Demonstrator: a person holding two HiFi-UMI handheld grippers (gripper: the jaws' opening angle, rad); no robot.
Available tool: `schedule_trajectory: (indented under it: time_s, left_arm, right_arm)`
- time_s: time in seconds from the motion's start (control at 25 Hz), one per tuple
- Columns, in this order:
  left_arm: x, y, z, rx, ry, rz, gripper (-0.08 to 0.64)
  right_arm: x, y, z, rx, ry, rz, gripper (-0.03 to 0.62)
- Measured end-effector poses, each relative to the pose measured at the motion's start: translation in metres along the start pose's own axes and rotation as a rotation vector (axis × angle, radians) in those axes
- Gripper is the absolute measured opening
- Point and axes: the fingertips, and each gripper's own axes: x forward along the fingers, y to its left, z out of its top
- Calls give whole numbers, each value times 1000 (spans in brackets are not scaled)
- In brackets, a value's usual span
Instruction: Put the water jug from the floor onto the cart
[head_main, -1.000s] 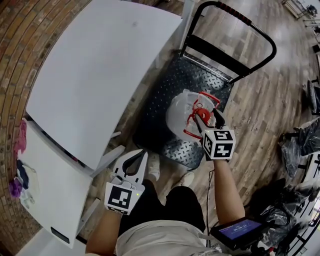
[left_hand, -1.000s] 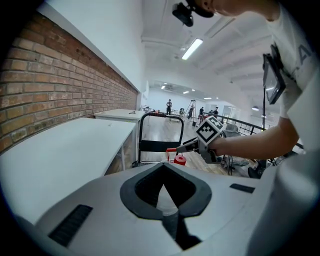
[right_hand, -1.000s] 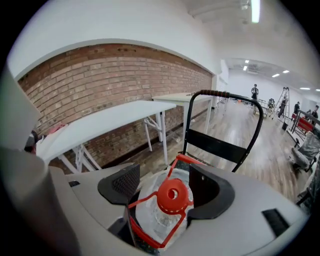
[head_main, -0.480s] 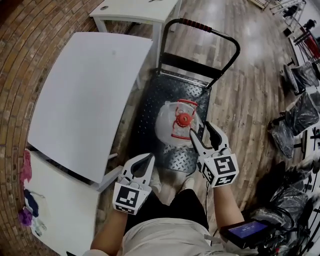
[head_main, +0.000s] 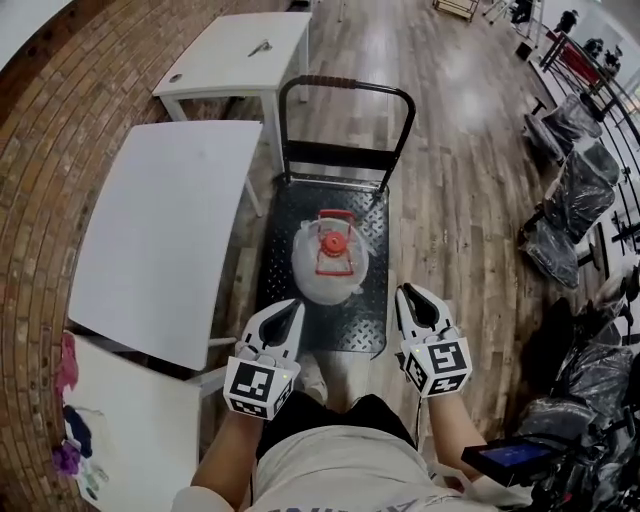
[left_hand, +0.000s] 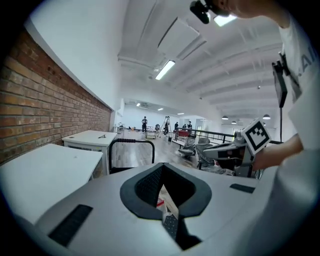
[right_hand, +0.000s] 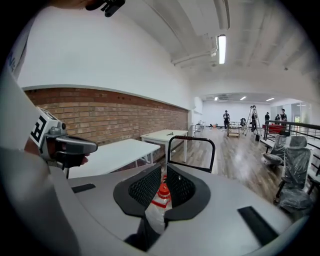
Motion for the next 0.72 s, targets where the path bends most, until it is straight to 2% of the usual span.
schedule_trajectory:
  time_s: [0.24, 0.44, 0.72]
  left_arm:
    - [-27, -53, 12, 47, -21, 6, 2]
    - [-55, -102, 12, 88, -24, 27, 1]
    - [-94, -137, 13, 109, -30, 51, 0]
  right_arm:
    - [-62, -13, 5, 0, -83, -17, 7]
    - [-117, -26, 3, -8, -120, -10, 6]
    - [-166, -25, -4, 9, -153, 3, 5]
